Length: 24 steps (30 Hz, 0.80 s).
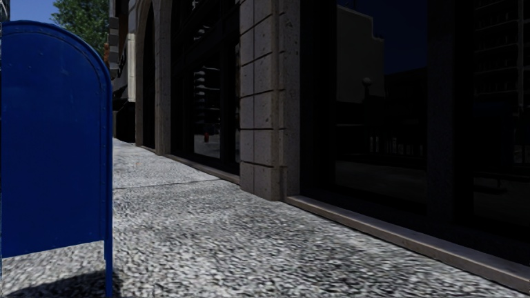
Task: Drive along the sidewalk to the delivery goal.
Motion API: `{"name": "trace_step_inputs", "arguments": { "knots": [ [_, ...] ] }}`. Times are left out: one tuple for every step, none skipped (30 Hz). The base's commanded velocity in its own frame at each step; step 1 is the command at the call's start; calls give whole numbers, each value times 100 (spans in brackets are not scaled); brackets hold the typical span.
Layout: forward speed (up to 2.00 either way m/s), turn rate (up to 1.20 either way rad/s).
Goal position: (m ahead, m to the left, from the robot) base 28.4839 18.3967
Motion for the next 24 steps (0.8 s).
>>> {"name": "trace_step_inputs", "arguments": {
  "knots": [
    [152, 0],
    [152, 0],
    [152, 0],
    [152, 0],
    [151, 0],
    [151, 0],
    [147, 0],
    [146, 0],
    [146, 9],
    [146, 9],
    [146, 32],
    [146, 48],
    [148, 66],
    [148, 66],
    [149, 71],
    [150, 73],
    [150, 74],
    [150, 74],
    [150, 74],
    [150, 74],
    [150, 74],
    [150, 74],
    [150, 74],
    [150, 74]
  ]
}}
